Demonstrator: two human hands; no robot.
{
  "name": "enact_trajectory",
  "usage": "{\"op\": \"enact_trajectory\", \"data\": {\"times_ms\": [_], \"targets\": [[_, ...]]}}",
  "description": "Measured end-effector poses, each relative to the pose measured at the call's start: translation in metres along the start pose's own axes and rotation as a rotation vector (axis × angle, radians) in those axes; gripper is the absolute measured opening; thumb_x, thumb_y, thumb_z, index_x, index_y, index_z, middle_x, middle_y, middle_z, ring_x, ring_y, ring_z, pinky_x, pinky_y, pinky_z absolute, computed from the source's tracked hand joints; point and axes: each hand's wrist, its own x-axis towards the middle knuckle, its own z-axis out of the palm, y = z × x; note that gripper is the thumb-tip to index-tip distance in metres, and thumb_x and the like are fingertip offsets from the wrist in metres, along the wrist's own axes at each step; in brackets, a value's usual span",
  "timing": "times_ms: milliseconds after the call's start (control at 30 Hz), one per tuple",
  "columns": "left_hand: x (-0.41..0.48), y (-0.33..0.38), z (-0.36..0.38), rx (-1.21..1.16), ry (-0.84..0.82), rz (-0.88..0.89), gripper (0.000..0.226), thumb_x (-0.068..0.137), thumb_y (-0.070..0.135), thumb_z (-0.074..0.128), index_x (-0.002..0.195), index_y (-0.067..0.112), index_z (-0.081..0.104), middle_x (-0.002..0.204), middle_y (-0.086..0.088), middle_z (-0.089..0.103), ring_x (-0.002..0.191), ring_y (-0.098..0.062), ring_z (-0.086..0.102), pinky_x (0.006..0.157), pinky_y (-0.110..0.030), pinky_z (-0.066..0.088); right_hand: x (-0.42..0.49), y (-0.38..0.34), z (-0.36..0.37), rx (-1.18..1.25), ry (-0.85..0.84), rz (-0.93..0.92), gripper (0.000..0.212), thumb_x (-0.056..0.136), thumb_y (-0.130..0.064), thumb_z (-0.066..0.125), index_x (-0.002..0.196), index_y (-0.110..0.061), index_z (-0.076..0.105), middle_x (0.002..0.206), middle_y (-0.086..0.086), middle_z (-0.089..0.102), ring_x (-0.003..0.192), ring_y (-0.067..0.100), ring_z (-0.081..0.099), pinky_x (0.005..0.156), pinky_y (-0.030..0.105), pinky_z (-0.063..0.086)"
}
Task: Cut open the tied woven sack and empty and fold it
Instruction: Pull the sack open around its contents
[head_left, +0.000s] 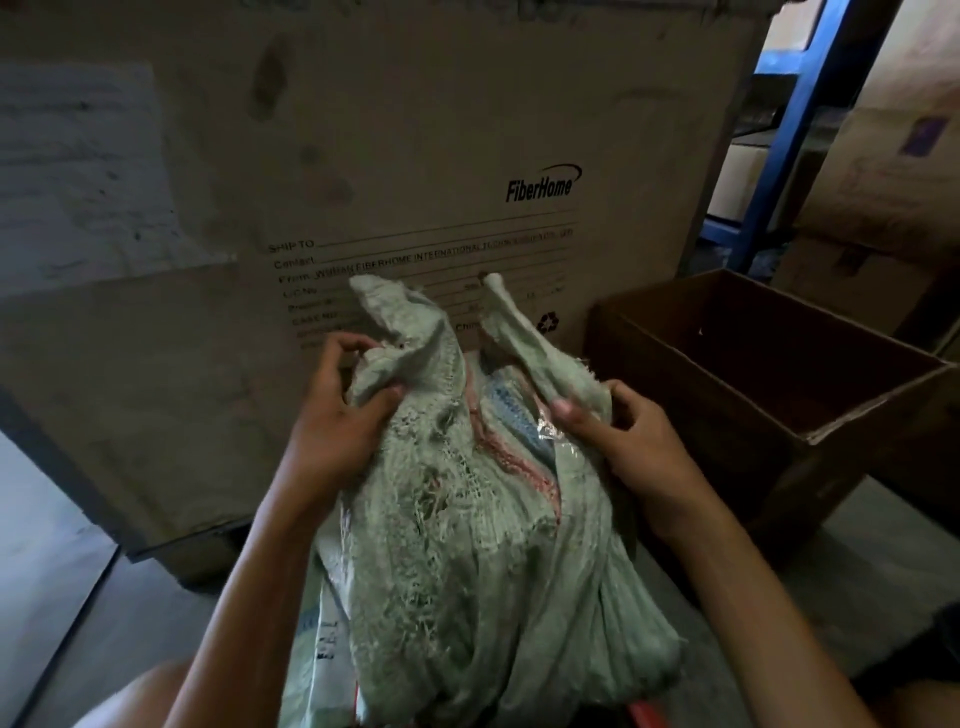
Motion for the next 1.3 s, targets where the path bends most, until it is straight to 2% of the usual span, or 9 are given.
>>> {"op": "enact_trajectory", "data": {"times_ms": [233,367,433,600,667,733,867,1067,1300], "targets": [[-0.006,-0.014,-0.011,0.422,0.467,-0.091,0.027,0.098,0.019,0.06,0.123,0.017,0.05,0.105,-0.01,0.067,0.088,-0.034,0.063,0.07,-0.032,0.04,0.02,0.029,-0.05,-0.136,0.617,-0.019,0.018,0.09,-0.017,0.064,0.104,-0.02,0.055,0.112,0.013,0.067,0.102,0.03,0.065,0.091,0.045,0.055],[-0.004,-0.005,0.006,-0.288,0.177,-0.331,0.05,0.094,0.023,0.069,0.135,0.024,0.041,0.088,0.002,0.061,0.063,-0.012,0.06,0.05,-0.023,0.043,0.019,0.033,-0.021,0.04,0.322,0.17,0.036,0.098,-0.043,0.05,0.129,-0.024,0.044,0.122,0.009,0.062,0.107,0.027,0.063,0.097,0.049,0.052],[-0.003,-0.003,0.005,-0.632,-0.058,-0.409,0.079,0.085,0.02,0.076,0.146,0.034,0.029,0.102,-0.003,0.072,0.08,-0.013,0.072,0.071,-0.028,0.057,0.017,0.027,-0.012,0.246,0.157,0.267,0.042,0.093,-0.044,0.058,0.129,-0.026,0.045,0.116,0.009,0.064,0.103,0.028,0.067,0.091,0.048,0.056],[-0.013,-0.001,0.004,0.242,-0.468,-0.383,0.155,0.061,0.029,0.095,0.153,0.043,-0.029,0.16,-0.01,0.04,0.145,-0.031,0.043,0.12,-0.05,0.028,0.014,0.022,-0.013,0.536,-0.063,0.107,0.062,0.084,-0.004,0.068,0.139,-0.025,0.048,0.128,0.016,0.066,0.111,0.033,0.068,0.093,0.05,0.055],[-0.015,-0.011,0.005,0.523,-0.471,-0.524,0.139,0.058,0.055,0.092,0.163,0.021,0.006,0.15,-0.012,0.055,0.131,-0.034,0.057,0.111,-0.045,0.045,0.016,0.024,-0.014,0.433,-0.073,0.038,0.083,0.08,0.006,0.069,0.147,-0.03,0.037,0.134,0.014,0.062,0.114,0.031,0.067,0.088,0.043,0.057],[-0.016,-0.018,0.009,0.66,-0.549,-0.56,0.072,0.069,0.068,0.079,0.114,0.013,0.067,0.099,0.0,0.077,0.093,-0.022,0.07,0.077,-0.031,0.055,0.014,0.024,-0.013,0.07,-0.076,-0.038,0.095,0.079,0.002,0.073,0.153,-0.035,0.025,0.142,0.01,0.053,0.119,0.023,0.062,0.089,0.033,0.056],[-0.014,-0.028,0.023,0.813,-0.667,-0.37,0.037,0.088,0.043,0.075,0.107,0.01,0.074,0.104,-0.005,0.076,0.094,-0.023,0.069,0.08,-0.029,0.052,0.016,0.048,-0.004,-1.225,-0.133,0.155,0.1,0.083,-0.046,0.07,0.151,-0.05,-0.004,0.164,0.013,-0.001,0.144,0.044,0.021,0.112,0.056,0.028],[-0.01,-0.05,0.034,0.383,-0.317,-0.287,0.05,0.077,0.038,0.053,0.124,0.024,0.065,0.121,-0.012,0.073,0.112,-0.035,0.069,0.095,-0.054,0.057,0.021,0.073,0.0,-0.743,0.113,0.115,0.08,0.085,-0.033,0.07,0.147,-0.038,0.021,0.145,0.023,0.033,0.125,0.039,0.048,0.096,0.033,0.04],[-0.018,-0.044,0.083,0.069,-0.494,-0.469,0.05,0.093,0.052,0.064,0.134,0.026,0.049,0.119,0.006,0.065,0.1,-0.011,0.064,0.084,-0.031,0.054,0.021,0.078,0.0,-0.437,0.515,-0.301,0.081,0.066,-0.007,0.087,0.129,-0.026,0.039,0.145,0.006,0.027,0.106,0.009,0.056,0.086,0.014,0.053]]}}
